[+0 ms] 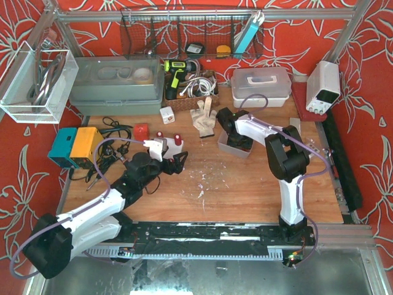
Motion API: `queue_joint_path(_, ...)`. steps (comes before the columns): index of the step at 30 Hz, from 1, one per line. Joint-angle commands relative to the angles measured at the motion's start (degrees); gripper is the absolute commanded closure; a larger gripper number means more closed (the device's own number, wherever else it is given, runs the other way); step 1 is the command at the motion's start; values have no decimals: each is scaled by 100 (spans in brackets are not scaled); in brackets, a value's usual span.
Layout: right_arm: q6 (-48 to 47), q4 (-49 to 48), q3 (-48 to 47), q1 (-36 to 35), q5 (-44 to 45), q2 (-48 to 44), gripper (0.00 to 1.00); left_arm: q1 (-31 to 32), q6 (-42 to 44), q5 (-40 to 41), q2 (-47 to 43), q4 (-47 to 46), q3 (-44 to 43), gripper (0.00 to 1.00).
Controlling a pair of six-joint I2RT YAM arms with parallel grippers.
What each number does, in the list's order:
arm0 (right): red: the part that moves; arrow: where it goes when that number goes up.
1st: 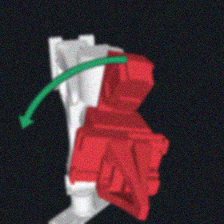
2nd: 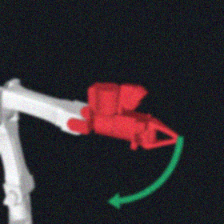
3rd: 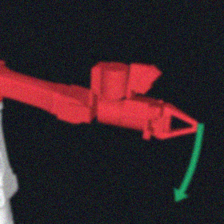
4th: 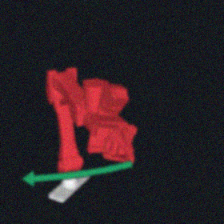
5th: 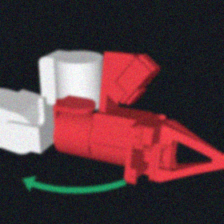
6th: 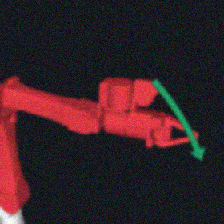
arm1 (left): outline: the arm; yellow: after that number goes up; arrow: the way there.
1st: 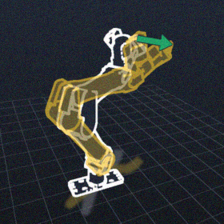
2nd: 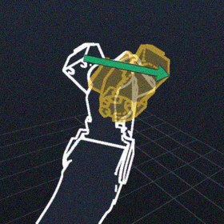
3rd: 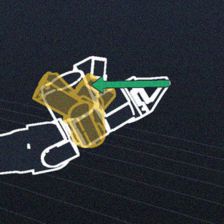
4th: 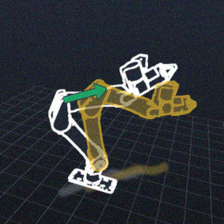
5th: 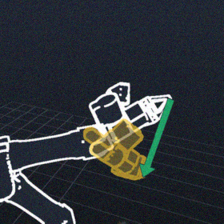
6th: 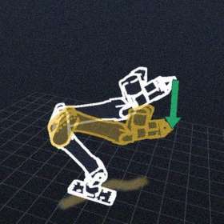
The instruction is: Install the large spring
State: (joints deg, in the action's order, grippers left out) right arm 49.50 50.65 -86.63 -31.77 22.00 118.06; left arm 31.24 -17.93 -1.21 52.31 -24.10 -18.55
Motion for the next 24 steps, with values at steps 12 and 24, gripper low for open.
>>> queue_joint_path(12, 122, -500, 265, 39, -521, 137, 59, 65, 137, 153, -19, -16, -202, 0)
queue_joint_path(24, -277, -1510, 903, 39, -587, -733, 80, 66, 193, 331, 139, 15, -235, 0)
